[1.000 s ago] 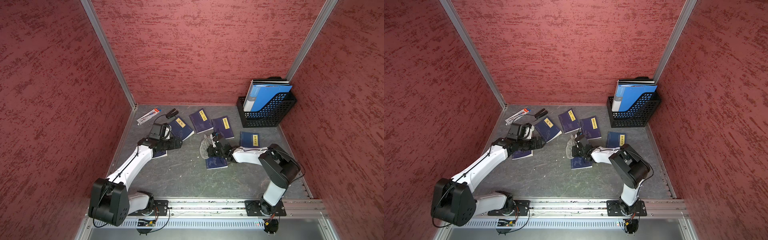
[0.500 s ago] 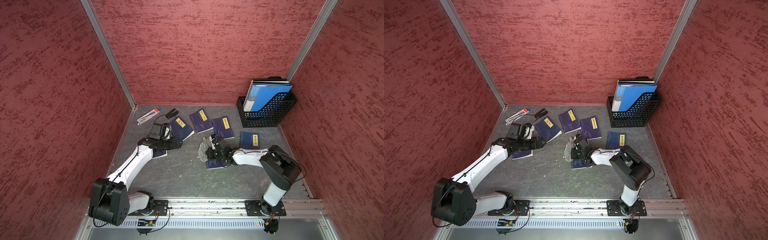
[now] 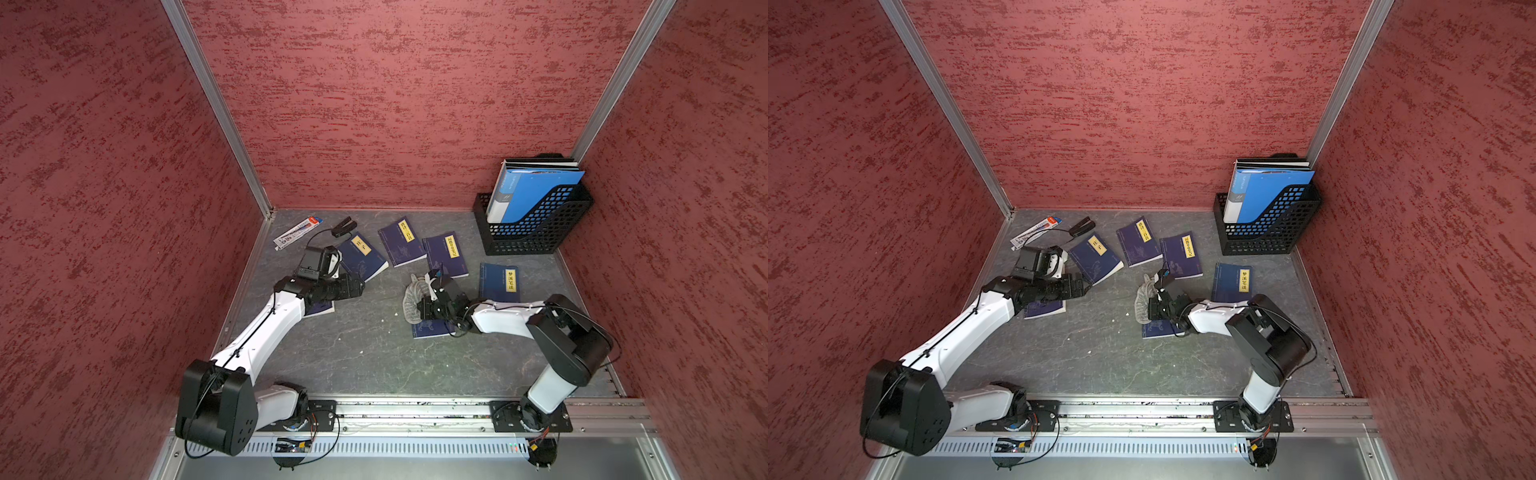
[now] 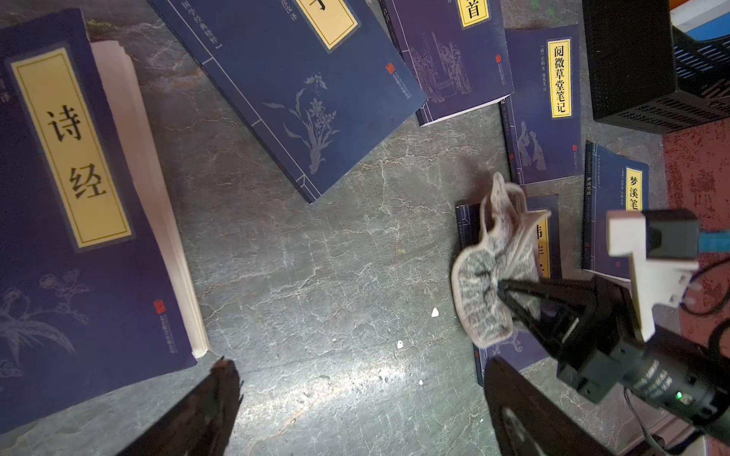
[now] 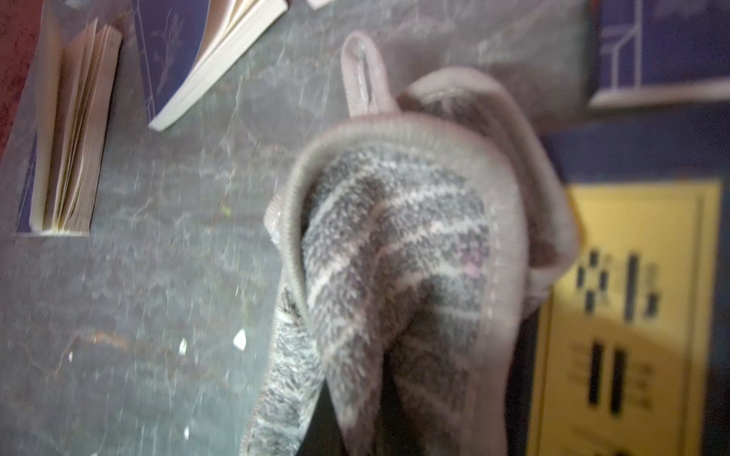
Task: Wipe the cover of the book
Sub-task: Wipe the dirt from the cover of the book.
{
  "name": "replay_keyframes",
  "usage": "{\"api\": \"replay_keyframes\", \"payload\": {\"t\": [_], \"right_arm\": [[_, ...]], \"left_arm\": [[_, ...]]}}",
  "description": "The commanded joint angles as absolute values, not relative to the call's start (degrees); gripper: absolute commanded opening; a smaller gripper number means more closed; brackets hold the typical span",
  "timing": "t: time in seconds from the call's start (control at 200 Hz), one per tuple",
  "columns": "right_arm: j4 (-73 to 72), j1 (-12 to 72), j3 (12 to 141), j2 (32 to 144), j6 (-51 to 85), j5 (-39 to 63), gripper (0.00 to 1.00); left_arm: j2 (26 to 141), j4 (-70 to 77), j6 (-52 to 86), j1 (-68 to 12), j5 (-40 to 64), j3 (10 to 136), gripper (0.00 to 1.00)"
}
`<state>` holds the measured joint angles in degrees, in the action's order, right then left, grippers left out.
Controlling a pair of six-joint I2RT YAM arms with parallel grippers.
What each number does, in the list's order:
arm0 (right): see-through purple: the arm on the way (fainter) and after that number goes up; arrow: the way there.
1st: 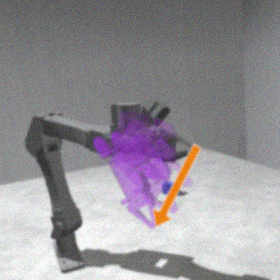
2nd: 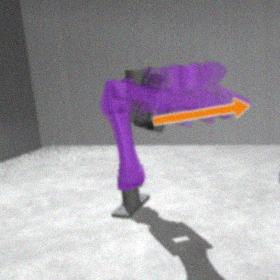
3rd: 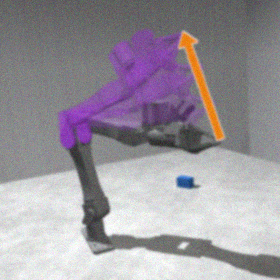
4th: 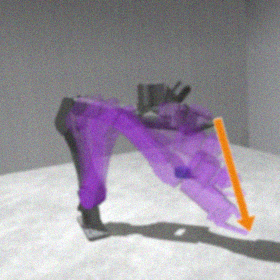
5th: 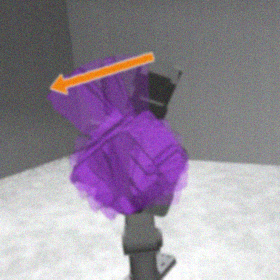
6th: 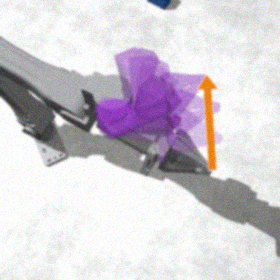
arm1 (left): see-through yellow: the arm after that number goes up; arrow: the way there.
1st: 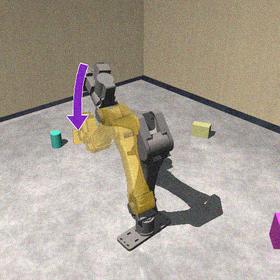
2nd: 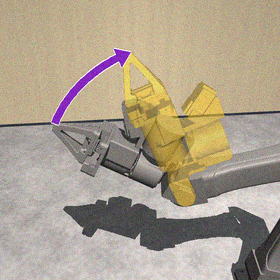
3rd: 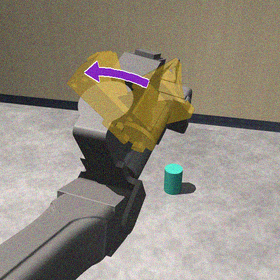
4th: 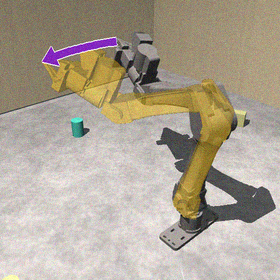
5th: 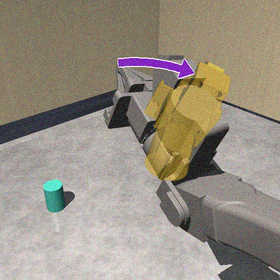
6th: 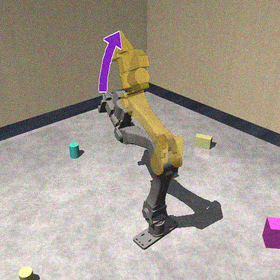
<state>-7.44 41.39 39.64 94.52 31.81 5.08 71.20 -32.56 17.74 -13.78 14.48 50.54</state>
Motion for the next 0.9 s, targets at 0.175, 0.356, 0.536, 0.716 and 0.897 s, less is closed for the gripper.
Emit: {"api": "replay_keyframes", "payload": {"t": [0.175,0.356,0.536,0.716,0.897], "right_arm": [[0.4,45.4,29.9,90.0,36.5,6.4,0.07],[1.8,45.4,30.4,90.7,36.1,7.9,0.07],[4.3,45.5,27.9,87.3,37.5,7.5,0.07],[6.7,45.4,26.5,84.1,38.5,4.8,0.08],[4.9,42.1,33.3,92.3,34.1,1.6,0.08]], "left_arm": [[72.7,-31.6,18.9,-13.6,13.5,50.9,0.97],[72.9,-31.7,19.1,-13.9,13.5,51.2,0.97],[73.4,-31.5,19.0,-14.1,13.6,51.8,0.98],[74.3,-31.4,18.6,-14.5,13.4,52.0,0.98],[74.7,-31.1,18.8,-14.6,13.3,51.6,0.98]]}}
